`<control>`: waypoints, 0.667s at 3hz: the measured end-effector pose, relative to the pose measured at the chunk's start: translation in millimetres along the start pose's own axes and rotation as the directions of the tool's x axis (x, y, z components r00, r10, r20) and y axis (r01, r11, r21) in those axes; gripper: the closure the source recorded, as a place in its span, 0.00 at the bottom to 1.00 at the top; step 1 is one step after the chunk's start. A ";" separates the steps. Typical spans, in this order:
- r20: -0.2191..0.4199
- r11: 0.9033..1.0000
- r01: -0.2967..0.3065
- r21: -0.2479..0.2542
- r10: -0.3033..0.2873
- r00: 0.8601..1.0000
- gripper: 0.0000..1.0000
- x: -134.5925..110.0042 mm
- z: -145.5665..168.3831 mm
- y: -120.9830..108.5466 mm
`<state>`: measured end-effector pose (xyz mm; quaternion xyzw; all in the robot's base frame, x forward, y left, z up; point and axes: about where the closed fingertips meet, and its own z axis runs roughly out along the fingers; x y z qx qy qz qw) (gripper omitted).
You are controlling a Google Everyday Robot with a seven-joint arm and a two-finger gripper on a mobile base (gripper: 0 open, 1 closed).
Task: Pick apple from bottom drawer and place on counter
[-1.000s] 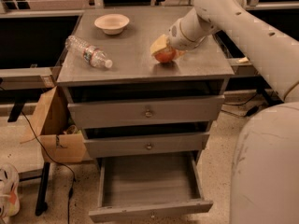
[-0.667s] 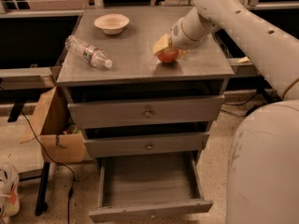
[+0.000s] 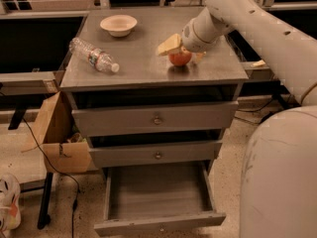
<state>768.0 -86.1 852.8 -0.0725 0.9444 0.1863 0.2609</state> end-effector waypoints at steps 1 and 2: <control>0.012 1.000 -0.019 0.014 0.019 1.000 0.00 0.1 -3.3 -1.9; 0.012 1.000 -0.019 0.014 0.019 1.000 0.00 0.1 -3.3 -1.9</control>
Offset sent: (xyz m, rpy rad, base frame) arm -0.0028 -0.0086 0.0097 -0.0010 -0.0161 -0.0458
